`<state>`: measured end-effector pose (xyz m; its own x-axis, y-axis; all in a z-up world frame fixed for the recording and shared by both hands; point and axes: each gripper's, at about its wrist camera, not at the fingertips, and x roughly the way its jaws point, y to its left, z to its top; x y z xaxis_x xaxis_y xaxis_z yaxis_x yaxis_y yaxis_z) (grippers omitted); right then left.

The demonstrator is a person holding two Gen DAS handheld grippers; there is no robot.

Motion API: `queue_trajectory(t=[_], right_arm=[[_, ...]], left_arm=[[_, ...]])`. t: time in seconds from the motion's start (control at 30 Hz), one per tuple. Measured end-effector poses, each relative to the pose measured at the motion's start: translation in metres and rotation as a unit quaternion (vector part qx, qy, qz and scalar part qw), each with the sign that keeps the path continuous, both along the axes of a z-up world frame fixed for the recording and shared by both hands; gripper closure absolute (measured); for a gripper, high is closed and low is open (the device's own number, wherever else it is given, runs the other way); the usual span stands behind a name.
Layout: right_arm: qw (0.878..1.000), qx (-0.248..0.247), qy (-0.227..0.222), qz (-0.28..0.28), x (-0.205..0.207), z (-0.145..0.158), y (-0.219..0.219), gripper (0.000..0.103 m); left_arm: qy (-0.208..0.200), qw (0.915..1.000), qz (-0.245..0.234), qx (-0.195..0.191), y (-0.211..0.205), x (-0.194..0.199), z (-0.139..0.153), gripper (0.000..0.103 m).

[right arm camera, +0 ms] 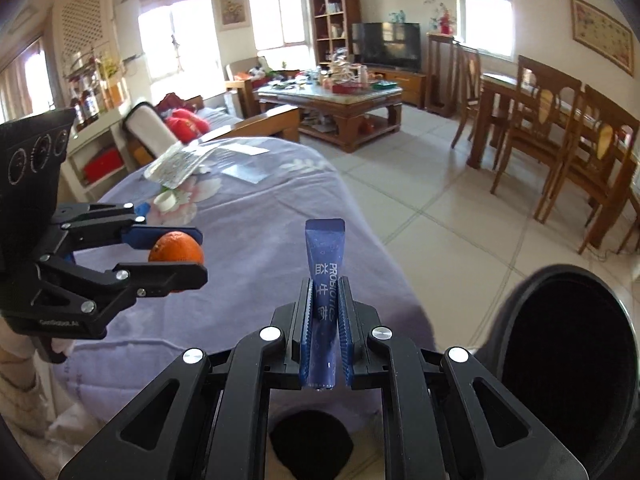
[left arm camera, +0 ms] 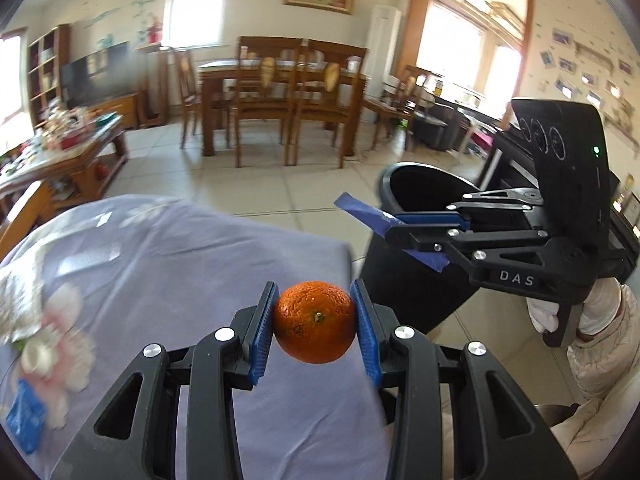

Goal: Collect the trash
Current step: 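Carry the orange and tube over the bin and open both grippers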

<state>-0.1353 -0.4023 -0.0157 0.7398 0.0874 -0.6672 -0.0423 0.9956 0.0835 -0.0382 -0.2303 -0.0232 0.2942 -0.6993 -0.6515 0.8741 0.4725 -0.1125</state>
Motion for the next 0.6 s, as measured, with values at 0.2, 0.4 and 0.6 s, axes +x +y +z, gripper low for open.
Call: queue_trajectory(t=[0.2,0.4,0.6], right_arm=[[0.996,0.023,-0.007,-0.081,-0.052,-0.007,-0.085,0.090],[0.990,0.041,-0.009,-0.134,-0.094,-0.020,-0.143,0.090],[0.984,0.058,-0.003,-0.167,-0.119,-0.037,-0.181,0.090]], left_arm=[[-0.007,0.9973,-0.073,0.003,-0.079,-0.029,-0.003,0.065],[0.003,0.9925,-0.122,-0.008,-0.133,-0.050,-0.009,0.065],[-0.002,0.9888,-0.149,-0.002,-0.183,-0.060,-0.018,0.065]])
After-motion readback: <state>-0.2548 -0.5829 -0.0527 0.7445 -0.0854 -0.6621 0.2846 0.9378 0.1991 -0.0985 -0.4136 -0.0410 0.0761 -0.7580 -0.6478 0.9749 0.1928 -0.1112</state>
